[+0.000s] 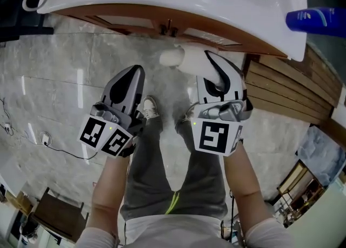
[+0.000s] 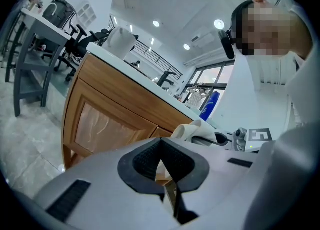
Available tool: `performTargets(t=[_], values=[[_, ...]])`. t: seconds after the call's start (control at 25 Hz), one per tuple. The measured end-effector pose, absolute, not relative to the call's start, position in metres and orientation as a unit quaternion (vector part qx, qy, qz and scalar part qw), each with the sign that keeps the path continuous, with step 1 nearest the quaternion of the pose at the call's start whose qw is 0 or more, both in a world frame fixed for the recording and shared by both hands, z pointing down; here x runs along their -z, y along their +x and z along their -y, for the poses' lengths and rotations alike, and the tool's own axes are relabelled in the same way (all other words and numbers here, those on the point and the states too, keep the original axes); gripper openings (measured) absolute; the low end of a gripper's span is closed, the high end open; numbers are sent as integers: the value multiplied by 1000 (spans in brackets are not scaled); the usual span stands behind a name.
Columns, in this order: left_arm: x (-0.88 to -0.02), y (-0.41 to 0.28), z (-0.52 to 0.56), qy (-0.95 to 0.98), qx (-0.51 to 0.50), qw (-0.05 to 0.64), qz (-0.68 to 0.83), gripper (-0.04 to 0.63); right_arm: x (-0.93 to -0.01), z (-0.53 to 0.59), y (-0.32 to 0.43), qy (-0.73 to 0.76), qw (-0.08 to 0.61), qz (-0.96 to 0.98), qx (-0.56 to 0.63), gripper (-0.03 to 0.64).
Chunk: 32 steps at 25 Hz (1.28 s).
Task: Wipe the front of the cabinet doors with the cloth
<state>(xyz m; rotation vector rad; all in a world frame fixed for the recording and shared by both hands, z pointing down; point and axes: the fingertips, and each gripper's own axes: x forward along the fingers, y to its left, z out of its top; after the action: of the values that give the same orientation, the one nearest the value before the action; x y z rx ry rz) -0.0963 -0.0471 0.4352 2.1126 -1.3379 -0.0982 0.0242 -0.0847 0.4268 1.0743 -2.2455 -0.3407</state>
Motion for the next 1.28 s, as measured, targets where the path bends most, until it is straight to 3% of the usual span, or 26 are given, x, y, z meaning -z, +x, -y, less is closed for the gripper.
performTargets(t=[1.28], values=[[-496,-100,95,815,59,291,497,15,-476,139,5,413,294,845,168,72]])
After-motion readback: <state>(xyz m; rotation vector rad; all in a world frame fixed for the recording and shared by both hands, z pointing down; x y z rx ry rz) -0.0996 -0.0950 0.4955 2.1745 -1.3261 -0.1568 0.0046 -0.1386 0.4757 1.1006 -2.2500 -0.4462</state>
